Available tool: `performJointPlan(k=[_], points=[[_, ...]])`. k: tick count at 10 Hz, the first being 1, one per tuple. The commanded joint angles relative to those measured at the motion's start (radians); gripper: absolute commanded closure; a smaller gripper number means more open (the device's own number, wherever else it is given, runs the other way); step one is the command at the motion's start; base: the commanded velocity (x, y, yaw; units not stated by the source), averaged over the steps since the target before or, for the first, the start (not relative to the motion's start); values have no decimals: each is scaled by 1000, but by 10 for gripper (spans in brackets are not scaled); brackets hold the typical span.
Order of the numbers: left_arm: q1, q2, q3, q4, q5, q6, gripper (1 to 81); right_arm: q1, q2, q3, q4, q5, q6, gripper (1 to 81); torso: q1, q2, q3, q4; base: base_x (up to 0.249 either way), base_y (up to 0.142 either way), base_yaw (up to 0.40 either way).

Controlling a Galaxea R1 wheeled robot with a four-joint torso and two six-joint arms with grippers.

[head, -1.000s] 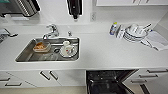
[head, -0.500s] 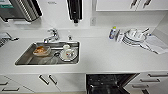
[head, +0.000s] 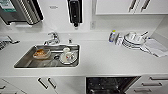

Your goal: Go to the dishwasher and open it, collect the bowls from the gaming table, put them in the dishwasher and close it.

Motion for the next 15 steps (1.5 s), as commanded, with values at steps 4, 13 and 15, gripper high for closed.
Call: performJointPlan(k=[4, 13, 15], points=[[-5, -19, 0, -4, 37, 1, 10, 204, -33, 50, 139, -35, 16, 10, 30, -48, 0, 0, 0, 0, 0], [-2, -14, 0, -3, 38, 3, 10, 411, -326, 371, 270, 67, 88, 10, 32, -49, 0, 0, 0, 0, 0], [-2, -16, 0, -4, 37, 3, 10, 439, -340, 417, 268, 56, 87, 10, 32, -49, 0, 0, 0, 0, 0]])
